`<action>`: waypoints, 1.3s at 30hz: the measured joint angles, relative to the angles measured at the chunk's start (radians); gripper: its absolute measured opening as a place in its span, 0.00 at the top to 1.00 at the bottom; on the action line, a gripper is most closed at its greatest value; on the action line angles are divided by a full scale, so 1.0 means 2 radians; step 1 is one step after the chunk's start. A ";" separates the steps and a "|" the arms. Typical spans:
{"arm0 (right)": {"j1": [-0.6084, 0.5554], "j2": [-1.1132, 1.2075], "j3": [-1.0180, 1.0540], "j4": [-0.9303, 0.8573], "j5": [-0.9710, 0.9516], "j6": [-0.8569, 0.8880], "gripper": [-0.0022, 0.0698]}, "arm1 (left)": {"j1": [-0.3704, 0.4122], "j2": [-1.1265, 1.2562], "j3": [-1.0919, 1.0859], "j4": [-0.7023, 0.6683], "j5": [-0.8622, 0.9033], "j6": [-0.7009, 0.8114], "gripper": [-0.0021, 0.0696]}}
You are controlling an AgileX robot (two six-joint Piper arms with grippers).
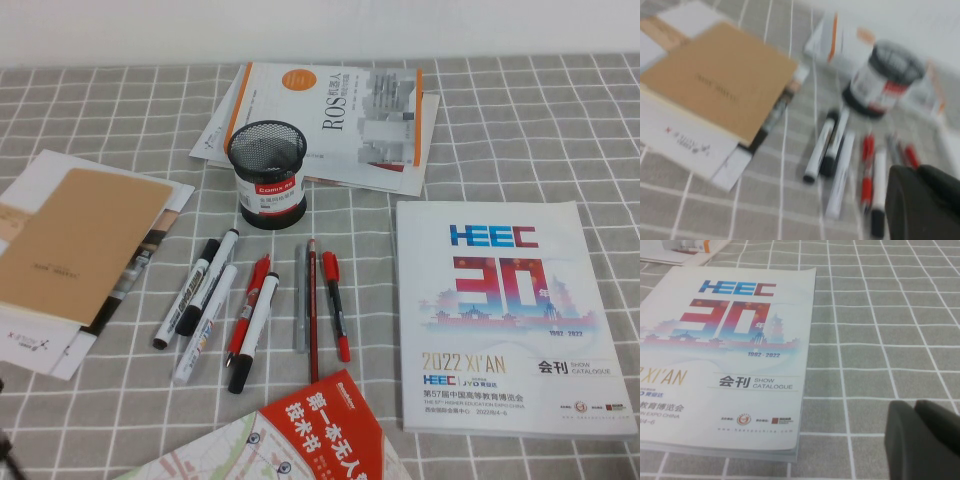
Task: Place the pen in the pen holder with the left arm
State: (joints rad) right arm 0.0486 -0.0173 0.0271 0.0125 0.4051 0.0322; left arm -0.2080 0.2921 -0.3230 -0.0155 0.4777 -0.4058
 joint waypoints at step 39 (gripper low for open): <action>0.000 0.000 0.000 0.000 0.000 0.000 0.99 | -0.068 0.684 -0.466 -0.088 0.271 0.285 0.98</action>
State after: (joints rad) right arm 0.0486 -0.0173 0.0271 0.0125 0.4051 0.0322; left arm -0.3443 1.6596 -1.2545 -0.1906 1.0192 0.1643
